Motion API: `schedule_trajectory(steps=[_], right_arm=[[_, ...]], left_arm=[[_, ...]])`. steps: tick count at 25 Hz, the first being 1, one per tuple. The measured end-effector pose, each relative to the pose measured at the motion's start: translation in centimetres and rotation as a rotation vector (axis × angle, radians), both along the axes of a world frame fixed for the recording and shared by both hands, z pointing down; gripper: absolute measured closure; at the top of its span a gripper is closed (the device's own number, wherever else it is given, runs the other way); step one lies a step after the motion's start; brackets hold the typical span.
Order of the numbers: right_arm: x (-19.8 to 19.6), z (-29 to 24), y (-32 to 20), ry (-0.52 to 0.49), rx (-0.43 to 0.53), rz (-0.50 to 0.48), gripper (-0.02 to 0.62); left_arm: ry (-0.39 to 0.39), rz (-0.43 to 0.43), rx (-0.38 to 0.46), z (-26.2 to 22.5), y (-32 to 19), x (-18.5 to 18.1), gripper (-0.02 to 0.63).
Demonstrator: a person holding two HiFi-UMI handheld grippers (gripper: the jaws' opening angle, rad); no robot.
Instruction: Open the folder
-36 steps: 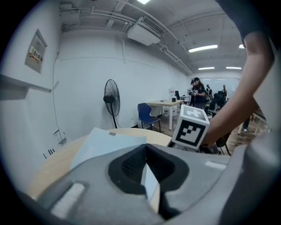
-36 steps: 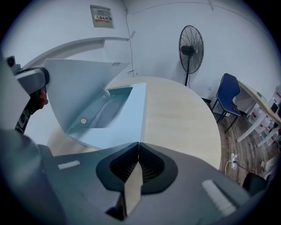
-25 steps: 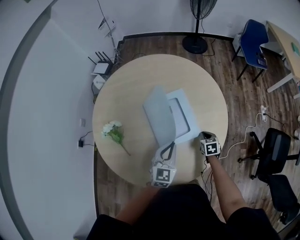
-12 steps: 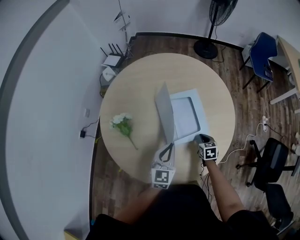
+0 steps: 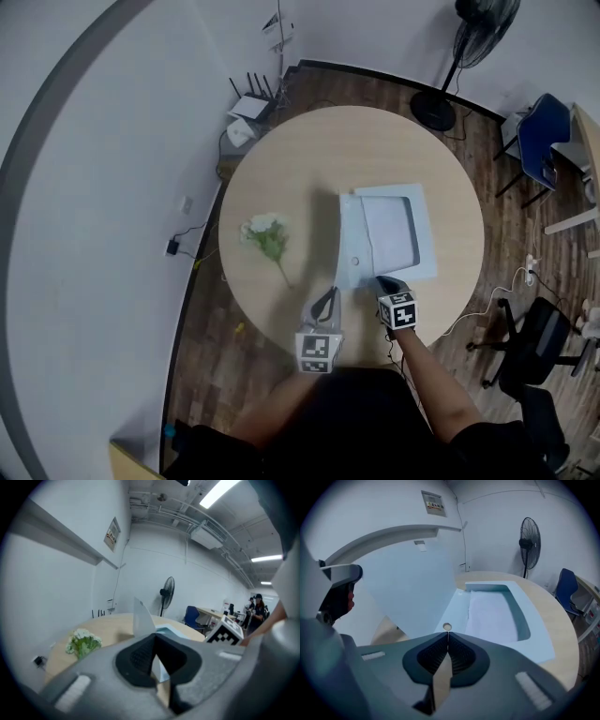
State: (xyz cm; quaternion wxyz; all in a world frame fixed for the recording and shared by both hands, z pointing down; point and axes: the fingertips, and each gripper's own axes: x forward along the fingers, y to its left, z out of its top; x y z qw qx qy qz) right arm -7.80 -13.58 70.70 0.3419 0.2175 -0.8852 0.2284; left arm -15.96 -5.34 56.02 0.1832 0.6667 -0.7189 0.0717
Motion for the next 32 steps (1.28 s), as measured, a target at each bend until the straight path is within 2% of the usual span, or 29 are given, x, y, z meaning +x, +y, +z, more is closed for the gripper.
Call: schedule_trajectory(steps=[7,11,15,20,25,32], right_arm=[[-6.4,-2.4,4.4,-0.071,0.008,-0.057,0.594],[-8.8,-3.3,6.4,-0.078,0.042,-0.09,0.594],[-10.5,-4.0,8.3,-0.068,0.058,-0.075,0.594],[-12.2,-4.6,10.7,-0.062,0.071,-0.028,0.594],[-12.6,-5.1,13.0,-0.062,0.077,0.034,0.594],[-9.8,-4.7,14.5,-0.06,0.081,0.121,0.594]], left_arm=[[0.104,-0.105,-0.062,3.1,4.4,-6.3,0.604],[0.164,-0.155,-0.094,5.4,6.0,-9.2,0.604],[0.191,-0.186,-0.138,7.7,7.4,-11.8,0.603],[0.265,-0.224,-0.204,11.1,9.3,-14.8,0.601],[0.311,-0.229,-0.265,14.2,10.3,-17.2,0.598],[0.325,-0.209,-0.319,17.3,10.5,-18.3,0.594]])
